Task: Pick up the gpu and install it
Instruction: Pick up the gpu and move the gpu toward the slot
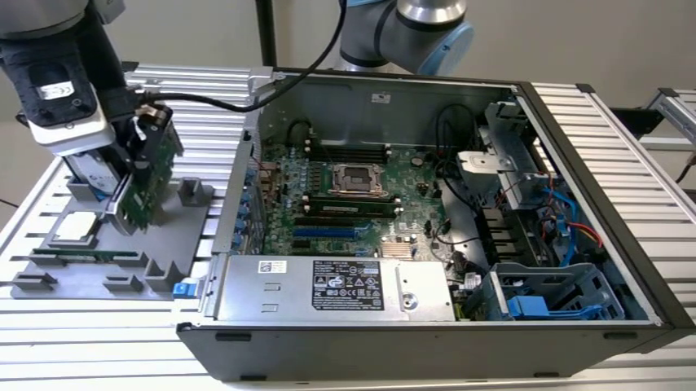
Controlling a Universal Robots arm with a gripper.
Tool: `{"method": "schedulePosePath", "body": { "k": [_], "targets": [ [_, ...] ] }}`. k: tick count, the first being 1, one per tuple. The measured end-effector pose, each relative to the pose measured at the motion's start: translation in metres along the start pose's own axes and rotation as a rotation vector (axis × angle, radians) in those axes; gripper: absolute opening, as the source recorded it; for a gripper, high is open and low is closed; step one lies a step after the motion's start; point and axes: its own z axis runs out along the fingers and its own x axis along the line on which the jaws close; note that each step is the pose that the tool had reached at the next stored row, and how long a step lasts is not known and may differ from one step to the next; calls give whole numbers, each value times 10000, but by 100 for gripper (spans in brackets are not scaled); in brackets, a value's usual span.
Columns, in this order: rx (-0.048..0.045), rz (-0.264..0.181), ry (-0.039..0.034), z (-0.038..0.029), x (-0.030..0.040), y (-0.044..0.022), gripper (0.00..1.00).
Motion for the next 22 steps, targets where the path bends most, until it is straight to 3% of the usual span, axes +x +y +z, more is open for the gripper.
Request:
{"method": "schedulePosePath", "body": {
  "k": [22],
  "targets": [
    [0,0,0,-312,-6,16,0]
  ]
}}
